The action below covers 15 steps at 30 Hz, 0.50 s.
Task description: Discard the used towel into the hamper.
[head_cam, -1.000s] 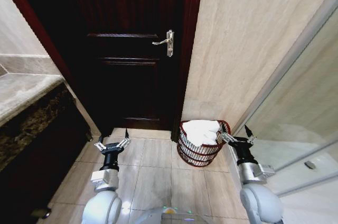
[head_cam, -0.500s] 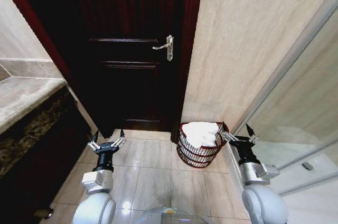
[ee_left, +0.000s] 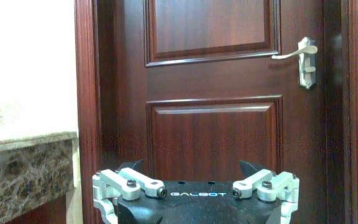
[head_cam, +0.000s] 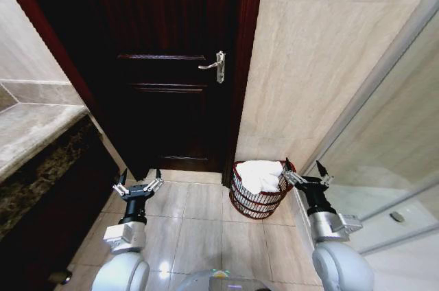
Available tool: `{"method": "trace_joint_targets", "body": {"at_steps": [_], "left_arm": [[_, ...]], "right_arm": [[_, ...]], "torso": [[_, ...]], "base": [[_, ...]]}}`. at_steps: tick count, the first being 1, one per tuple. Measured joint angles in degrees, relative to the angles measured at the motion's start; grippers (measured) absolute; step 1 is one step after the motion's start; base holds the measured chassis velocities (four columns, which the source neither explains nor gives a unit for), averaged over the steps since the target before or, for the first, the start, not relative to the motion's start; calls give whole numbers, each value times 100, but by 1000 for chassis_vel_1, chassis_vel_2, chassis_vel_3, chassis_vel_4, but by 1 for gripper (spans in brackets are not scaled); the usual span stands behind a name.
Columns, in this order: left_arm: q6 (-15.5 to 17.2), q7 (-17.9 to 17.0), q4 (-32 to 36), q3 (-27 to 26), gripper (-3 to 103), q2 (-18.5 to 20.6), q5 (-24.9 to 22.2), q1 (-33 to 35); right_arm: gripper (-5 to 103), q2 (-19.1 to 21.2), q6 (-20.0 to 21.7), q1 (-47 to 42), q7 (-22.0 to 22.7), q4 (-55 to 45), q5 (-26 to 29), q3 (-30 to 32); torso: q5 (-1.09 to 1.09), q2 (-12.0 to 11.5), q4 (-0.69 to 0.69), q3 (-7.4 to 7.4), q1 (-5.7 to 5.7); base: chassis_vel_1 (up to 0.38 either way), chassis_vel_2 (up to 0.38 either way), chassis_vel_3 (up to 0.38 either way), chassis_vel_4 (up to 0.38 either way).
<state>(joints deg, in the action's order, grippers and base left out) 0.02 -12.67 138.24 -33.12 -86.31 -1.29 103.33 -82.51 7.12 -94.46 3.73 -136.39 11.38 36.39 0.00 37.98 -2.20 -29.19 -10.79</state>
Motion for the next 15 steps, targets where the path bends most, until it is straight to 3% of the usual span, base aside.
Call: {"method": "trace_joint_targets", "body": {"at_steps": [5,15], "left_arm": [[147,28,112,192,100,78,123,-85],[364,-140,193,300,100,168,203,-238]], "right_arm": [[100,138,107,204,22,8,-9,-23],[100,45,183,461,9,96,-75,-121]], "torso": [[0,153,0,-90,-65],[0,401,0,-226,-175]], "base": [[0,0,0,0],[0,0,0,0]]}}
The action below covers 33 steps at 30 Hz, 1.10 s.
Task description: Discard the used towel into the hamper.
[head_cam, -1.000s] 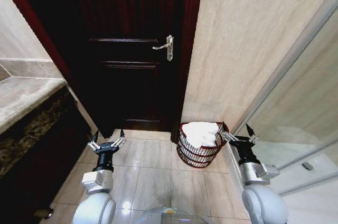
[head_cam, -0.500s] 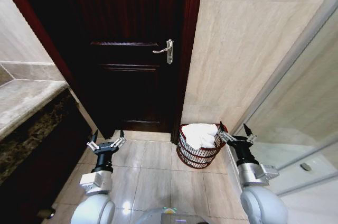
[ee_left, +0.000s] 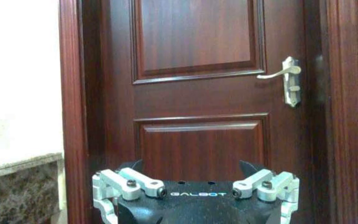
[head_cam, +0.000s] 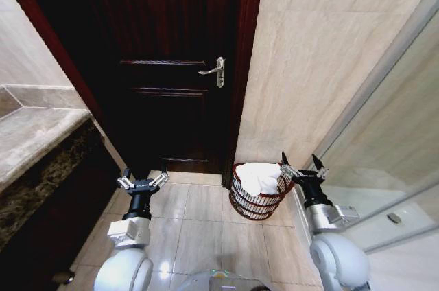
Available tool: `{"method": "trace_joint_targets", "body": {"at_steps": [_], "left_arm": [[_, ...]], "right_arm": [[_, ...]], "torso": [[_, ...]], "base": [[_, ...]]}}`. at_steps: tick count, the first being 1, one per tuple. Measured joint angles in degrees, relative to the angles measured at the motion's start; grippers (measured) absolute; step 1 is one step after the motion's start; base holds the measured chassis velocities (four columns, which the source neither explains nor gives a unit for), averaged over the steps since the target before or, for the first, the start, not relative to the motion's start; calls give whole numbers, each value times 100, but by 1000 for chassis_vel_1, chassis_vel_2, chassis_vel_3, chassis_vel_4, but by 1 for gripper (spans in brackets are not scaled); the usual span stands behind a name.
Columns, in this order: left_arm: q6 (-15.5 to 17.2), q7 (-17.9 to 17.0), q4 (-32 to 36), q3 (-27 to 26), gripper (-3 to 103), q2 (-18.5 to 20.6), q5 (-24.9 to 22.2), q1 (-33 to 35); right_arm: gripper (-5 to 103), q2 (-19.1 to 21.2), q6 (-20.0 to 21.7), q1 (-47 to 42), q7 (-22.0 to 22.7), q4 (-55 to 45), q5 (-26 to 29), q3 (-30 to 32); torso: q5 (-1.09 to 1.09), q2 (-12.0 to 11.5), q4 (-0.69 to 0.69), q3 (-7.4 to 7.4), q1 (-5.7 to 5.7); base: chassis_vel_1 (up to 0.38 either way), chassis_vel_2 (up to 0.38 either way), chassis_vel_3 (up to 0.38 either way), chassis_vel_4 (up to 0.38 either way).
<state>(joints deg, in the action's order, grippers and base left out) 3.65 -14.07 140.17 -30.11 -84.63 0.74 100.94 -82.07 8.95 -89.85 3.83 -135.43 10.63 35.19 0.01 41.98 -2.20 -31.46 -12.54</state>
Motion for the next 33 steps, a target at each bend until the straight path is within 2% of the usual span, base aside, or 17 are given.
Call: {"method": "trace_joint_targets", "body": {"at_steps": [13,29,33], "left_arm": [[28,-142,64,40,100,-50,116,48],[153,-73,172,-236,100,111,-159,16],[169,-62,26,-335,100,89,-231,2]], "right_arm": [[100,49,117,-26,54,-206,-113,-117],[100,43,146,83,143,-158,-153,-91],[100,44,70,63,139,-74,-105,1]], "torso": [[-1,316,1,-178,-136],[-1,709,0,-401,-307],[-1,861,0,-486,-374]], "base": [[0,0,0,0],[0,0,0,0],[0,0,0,0]]}}
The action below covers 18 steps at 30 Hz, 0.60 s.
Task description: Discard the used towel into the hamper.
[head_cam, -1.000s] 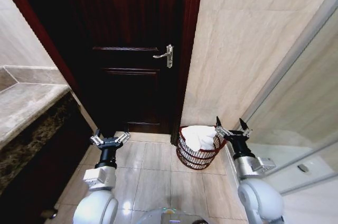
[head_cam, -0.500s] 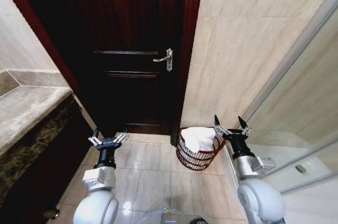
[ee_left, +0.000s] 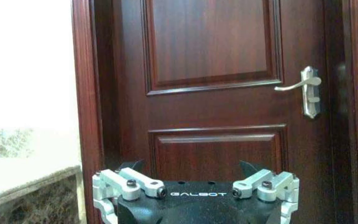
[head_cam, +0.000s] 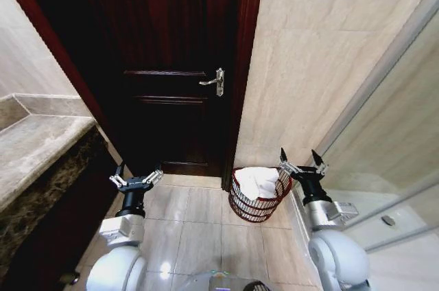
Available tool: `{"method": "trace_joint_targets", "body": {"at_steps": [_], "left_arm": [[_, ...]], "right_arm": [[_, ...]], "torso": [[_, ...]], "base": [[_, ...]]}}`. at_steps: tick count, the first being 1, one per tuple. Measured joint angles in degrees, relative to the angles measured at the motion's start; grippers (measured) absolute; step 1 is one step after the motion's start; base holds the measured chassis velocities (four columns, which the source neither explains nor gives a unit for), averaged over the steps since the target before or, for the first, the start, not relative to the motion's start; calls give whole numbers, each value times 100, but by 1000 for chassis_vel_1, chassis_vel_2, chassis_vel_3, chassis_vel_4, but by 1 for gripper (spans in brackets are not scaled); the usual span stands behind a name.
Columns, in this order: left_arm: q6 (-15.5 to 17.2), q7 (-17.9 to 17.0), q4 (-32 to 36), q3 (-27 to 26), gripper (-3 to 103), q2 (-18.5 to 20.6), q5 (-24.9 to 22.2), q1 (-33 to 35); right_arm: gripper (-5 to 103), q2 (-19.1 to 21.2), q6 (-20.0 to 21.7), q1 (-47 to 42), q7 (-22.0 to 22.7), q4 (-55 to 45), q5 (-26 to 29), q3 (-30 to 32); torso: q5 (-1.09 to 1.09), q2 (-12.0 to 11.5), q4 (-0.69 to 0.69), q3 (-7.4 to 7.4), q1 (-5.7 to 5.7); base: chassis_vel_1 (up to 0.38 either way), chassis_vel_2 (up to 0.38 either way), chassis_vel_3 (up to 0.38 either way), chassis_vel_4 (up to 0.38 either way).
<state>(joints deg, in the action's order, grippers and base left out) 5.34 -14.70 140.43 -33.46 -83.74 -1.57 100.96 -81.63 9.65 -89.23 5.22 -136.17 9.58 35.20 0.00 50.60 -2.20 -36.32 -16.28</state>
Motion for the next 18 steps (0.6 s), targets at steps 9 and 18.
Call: {"method": "trace_joint_targets", "body": {"at_steps": [9,18], "left_arm": [[-247,162,-166,-24,100,-81,-3,68],[-369,246,-192,41,100,-123,57,100]], "right_arm": [[100,-59,-123,-149,-29,27,23,77],[100,-168,-222,-208,-109,97,-9,54]], "torso": [[0,230,0,-132,-99],[-1,473,0,-265,-207]], "base": [[0,0,0,0],[0,0,0,0]]}}
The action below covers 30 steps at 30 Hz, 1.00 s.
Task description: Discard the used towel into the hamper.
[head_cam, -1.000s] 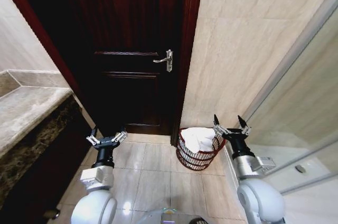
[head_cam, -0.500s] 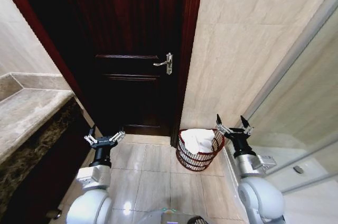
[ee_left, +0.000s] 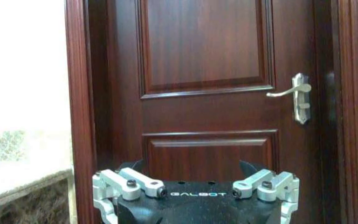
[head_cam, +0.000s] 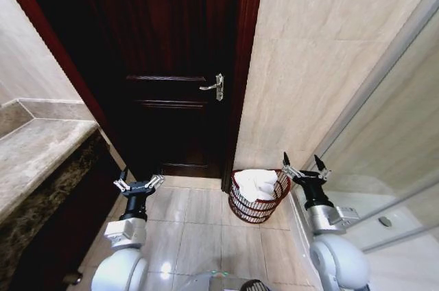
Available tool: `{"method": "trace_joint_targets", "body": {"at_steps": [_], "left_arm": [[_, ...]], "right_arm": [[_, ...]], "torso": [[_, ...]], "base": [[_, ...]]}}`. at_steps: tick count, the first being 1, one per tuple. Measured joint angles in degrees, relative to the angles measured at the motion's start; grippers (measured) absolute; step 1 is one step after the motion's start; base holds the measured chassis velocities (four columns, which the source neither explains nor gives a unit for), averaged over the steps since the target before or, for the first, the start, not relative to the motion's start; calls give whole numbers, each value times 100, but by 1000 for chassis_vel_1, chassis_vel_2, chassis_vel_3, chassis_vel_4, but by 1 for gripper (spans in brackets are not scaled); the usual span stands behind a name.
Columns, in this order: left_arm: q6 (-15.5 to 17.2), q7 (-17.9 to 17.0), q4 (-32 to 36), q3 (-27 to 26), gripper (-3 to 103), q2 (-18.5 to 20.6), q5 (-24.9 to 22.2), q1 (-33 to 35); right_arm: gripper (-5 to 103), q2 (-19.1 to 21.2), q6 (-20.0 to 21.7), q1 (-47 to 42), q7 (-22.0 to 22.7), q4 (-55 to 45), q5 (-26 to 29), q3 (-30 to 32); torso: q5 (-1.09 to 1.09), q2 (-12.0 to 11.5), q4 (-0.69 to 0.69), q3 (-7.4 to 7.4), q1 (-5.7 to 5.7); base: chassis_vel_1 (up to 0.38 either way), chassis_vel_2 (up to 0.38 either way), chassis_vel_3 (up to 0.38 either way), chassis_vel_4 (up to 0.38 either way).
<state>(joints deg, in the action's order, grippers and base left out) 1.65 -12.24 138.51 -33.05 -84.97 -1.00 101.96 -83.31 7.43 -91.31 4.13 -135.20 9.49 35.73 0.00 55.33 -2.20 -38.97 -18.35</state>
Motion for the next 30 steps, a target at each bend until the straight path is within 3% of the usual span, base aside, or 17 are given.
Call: {"method": "trace_joint_targets", "body": {"at_steps": [30], "left_arm": [[1,68,18,-144,100,68,-157,9]], "right_arm": [[100,26,130,236,40,-95,-94,-172]], "torso": [[1,814,0,-449,-367]], "base": [[0,0,0,0]]}}
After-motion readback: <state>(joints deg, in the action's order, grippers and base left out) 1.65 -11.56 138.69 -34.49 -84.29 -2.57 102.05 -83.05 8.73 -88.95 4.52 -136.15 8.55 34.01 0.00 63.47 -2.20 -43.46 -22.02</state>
